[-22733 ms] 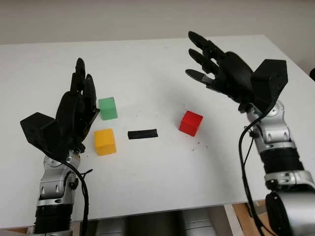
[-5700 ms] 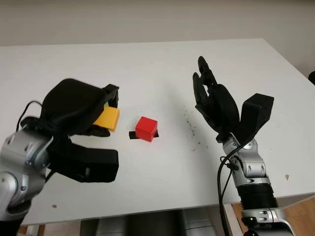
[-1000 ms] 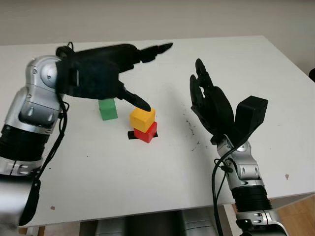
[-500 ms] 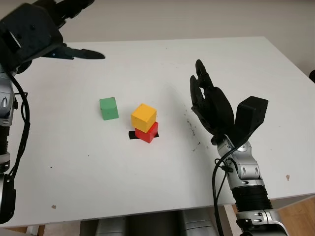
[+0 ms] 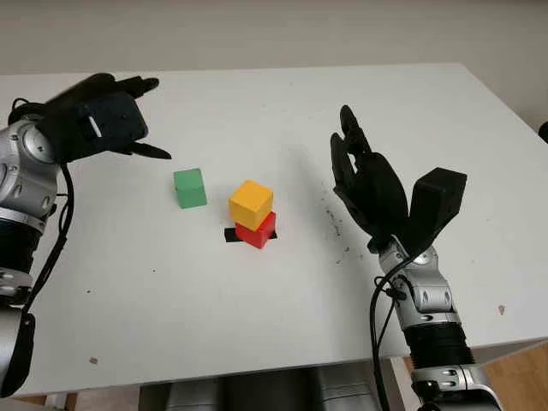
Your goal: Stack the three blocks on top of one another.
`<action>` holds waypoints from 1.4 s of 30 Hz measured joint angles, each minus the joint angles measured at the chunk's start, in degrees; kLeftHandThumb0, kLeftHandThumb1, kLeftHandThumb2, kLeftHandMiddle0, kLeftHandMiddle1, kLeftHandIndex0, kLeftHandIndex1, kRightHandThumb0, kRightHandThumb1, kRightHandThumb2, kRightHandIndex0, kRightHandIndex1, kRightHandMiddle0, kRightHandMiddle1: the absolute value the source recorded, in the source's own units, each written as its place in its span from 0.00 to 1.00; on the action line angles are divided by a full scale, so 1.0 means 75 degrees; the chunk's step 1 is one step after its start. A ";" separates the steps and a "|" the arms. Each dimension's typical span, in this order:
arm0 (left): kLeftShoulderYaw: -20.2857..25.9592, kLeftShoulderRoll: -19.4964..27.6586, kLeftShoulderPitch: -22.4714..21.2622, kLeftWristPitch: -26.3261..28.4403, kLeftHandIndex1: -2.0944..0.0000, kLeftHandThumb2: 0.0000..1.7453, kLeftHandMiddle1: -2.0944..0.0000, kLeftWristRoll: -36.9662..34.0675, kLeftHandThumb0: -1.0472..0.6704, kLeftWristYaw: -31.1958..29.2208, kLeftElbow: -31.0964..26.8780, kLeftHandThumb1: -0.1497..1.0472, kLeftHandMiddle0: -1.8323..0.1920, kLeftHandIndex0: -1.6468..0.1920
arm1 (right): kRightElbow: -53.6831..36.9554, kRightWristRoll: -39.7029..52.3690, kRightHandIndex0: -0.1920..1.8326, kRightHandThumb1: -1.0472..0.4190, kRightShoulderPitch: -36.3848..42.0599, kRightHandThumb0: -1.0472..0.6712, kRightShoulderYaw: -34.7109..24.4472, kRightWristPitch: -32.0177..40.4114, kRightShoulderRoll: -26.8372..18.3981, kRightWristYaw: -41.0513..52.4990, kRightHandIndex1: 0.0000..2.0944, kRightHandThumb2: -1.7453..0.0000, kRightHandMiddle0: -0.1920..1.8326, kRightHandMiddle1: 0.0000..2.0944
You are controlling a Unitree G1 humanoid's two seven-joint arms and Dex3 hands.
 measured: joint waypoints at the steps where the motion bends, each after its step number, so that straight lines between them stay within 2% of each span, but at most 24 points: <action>1: -0.0030 -0.0019 0.0010 -0.0163 0.97 0.03 0.97 -0.0008 0.20 0.0000 0.0053 0.82 0.89 0.79 | 0.0000 0.0000 0.00 0.00 0.0000 0.20 0.0000 0.0000 0.0000 -0.0004 0.00 0.66 0.00 0.00; 4: -0.0107 -0.0050 0.0018 -0.0447 0.97 0.04 0.98 0.0004 0.17 -0.0001 0.0198 0.83 0.90 0.79 | 0.0000 -0.0021 0.00 0.00 0.0000 0.21 0.0001 0.0000 -0.0001 -0.0013 0.00 0.66 0.00 0.00; 9: -0.0336 -0.0112 0.0018 -0.0622 0.97 0.03 0.98 0.0169 0.19 -0.0062 0.0344 0.84 0.91 0.79 | 0.0000 -0.0048 0.00 0.00 0.0000 0.19 -0.0002 0.0000 -0.0013 -0.0039 0.00 0.66 0.00 0.00; 17: -0.0504 -0.0119 0.0019 -0.0453 0.97 0.03 0.98 0.0361 0.18 -0.0437 0.0332 0.83 0.93 0.78 | 0.0000 -0.0029 0.00 0.00 0.0000 0.20 -0.0059 0.0004 -0.0040 -0.0027 0.00 0.66 0.00 0.00; 28: -0.0680 -0.0211 0.0072 0.0012 0.97 0.03 0.97 0.0825 0.19 -0.0346 0.0177 0.82 0.92 0.78 | 0.0000 -0.0029 0.00 0.00 0.0003 0.20 -0.0057 0.0003 -0.0098 0.0071 0.00 0.65 0.00 0.00; 35: -0.0830 -0.0356 0.0340 0.0059 0.97 0.03 0.97 0.0896 0.17 -0.0296 0.0179 0.83 0.92 0.78 | 0.0000 -0.0048 0.00 0.00 0.0002 0.22 -0.0054 0.0023 -0.0106 0.0051 0.00 0.64 0.00 0.00; 42: -0.0879 -0.0378 0.0364 0.0072 0.97 0.03 0.97 0.0856 0.19 -0.0330 0.0181 0.81 0.92 0.77 | 0.0000 -0.0080 0.00 0.00 0.0002 0.21 -0.0042 0.0047 -0.0135 0.0067 0.00 0.64 0.00 0.00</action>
